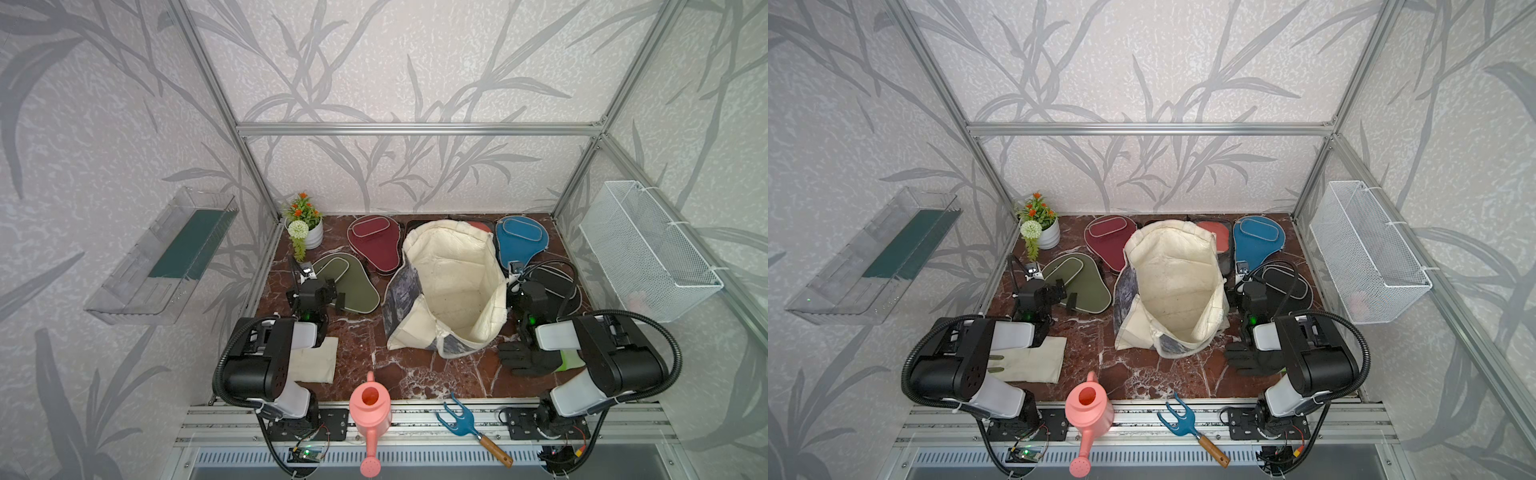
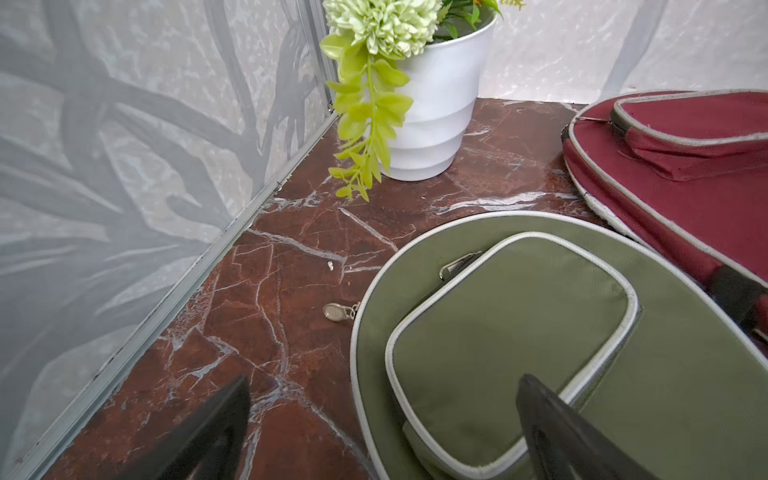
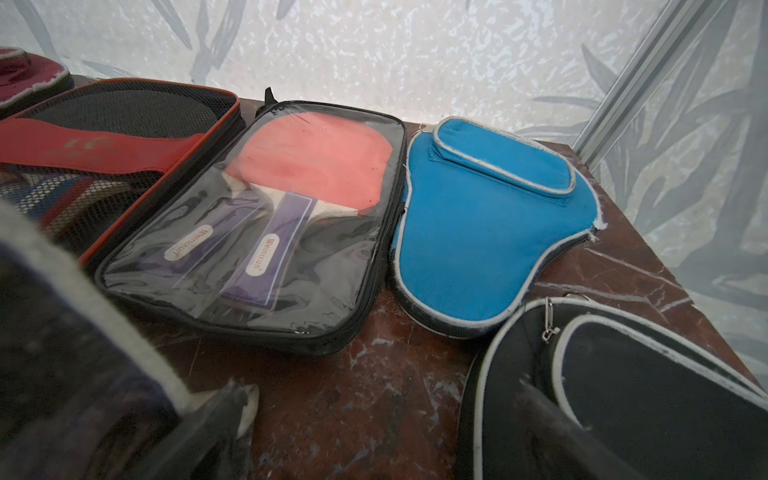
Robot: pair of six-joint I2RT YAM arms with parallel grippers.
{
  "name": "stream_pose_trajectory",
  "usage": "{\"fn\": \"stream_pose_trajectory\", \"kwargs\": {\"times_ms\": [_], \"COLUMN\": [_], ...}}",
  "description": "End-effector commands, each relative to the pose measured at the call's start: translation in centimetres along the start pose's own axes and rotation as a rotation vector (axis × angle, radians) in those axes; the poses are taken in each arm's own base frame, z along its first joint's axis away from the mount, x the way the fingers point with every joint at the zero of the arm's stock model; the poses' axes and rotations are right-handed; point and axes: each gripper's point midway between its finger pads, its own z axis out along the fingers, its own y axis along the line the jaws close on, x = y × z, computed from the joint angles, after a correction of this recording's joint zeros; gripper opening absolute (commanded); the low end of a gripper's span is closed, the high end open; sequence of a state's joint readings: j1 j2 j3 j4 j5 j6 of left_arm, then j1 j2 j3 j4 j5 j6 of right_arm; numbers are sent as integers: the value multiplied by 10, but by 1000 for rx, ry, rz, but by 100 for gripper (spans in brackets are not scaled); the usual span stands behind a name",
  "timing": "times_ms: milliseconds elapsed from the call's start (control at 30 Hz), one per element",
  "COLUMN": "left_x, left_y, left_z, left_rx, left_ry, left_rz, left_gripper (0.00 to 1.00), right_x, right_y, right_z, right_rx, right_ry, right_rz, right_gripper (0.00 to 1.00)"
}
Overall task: Remove the ping pong set from the canvas bag
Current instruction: Reset both arms
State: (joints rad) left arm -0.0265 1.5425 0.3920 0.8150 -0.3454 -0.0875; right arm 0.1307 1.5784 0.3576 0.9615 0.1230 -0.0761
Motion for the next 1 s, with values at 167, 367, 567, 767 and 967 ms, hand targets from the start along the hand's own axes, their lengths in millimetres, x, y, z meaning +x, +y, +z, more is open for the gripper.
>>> {"fn": "stream_pose_trajectory", "kwargs": {"times_ms": [167, 367, 567, 767, 967], "left_x": [-11, -11, -11, -12, -11], "left_y": [0, 0, 0, 0, 0], "left_z": [-1, -1, -1, -1, -1], "left_rx": [5, 3, 4, 4, 4], "left_ry": [-22, -24, -24, -24, -24], "left_rz": [-15, -15, -14, -15, -16], "left_gripper": [99, 99, 99, 99, 99], "right_x": [-6, -9, -7, -8, -10], "right_y": [5, -8, -7, 2, 4], "right_z": [-43, -2, 0, 1, 1], "right_rx": [-39, 63, 51, 6, -4], "right_ry": [-201, -76, -47, -31, -40], "right_rz": [-10, 3, 4, -12, -17], "right_gripper": [99, 99, 99, 99, 99]}}
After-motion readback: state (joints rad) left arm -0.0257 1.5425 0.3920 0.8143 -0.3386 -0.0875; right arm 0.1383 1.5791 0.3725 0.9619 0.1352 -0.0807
